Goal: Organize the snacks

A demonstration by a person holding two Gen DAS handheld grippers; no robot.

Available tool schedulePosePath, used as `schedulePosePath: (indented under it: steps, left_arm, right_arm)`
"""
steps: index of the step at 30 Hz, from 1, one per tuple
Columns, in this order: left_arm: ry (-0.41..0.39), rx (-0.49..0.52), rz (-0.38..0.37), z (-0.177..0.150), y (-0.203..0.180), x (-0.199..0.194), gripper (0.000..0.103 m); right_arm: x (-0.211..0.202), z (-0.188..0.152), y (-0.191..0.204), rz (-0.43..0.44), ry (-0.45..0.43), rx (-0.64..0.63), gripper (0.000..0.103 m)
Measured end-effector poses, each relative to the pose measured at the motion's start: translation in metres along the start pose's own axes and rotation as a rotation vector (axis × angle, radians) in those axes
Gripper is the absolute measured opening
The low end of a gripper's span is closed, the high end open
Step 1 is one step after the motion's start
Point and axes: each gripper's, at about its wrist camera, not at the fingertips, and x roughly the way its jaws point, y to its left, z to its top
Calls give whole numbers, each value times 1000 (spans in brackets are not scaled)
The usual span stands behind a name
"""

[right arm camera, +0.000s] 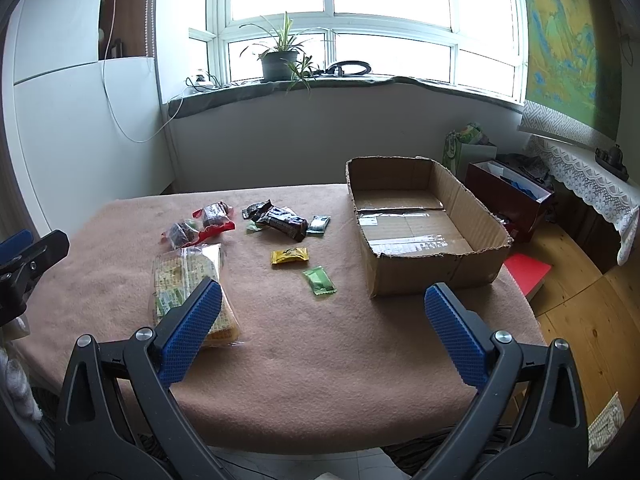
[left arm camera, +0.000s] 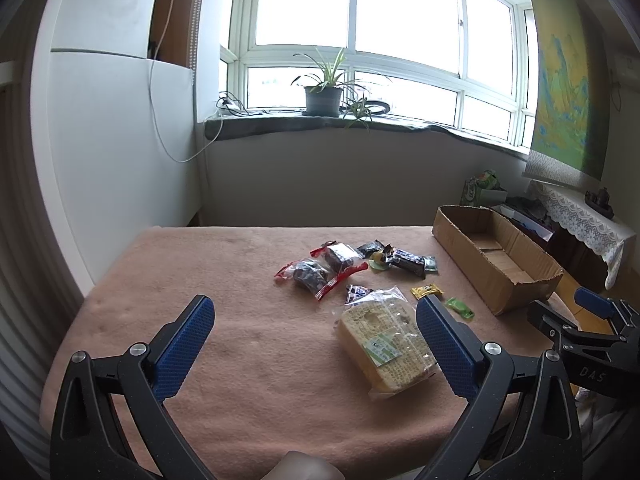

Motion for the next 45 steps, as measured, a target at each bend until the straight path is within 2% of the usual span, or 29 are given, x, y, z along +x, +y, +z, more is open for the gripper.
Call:
schedulePosePath:
  steps: [17,28,30,33,36,38,40,44,45]
  left_arm:
    - [19,-2,4,-4,5,7,101]
    - [50,-13,-13,-8,12,14,101]
    - [69,-23,-39,-9,16,18,101]
    - [112,-58,-86,-14,25,26,101]
    - [192,-148,-200,-20,39,41,100]
    - [241,-205,-259,-26,44,51,94]
    - [261,-207,-282,-30,42,58,86]
    - [318,-199,-361,-35,30,74,71]
    - [331,-204,-385,-36,28,77,66]
  right_arm:
    - [10,-9,-3,4,32,17,103]
    - [16,-7,1,41,37,-3,103]
    - [17,-5,2,63,34,-2,103]
    - [24,-4,3,150,49,22,103]
    - [39,-3,9,245,108,35,103]
    - [49,-3,16,294,137,30,102]
    - [63,-3,22,346,180,28,89]
    - [94,-4,25,453,286,89,76]
    - [101,-5,25,480,312,103,70]
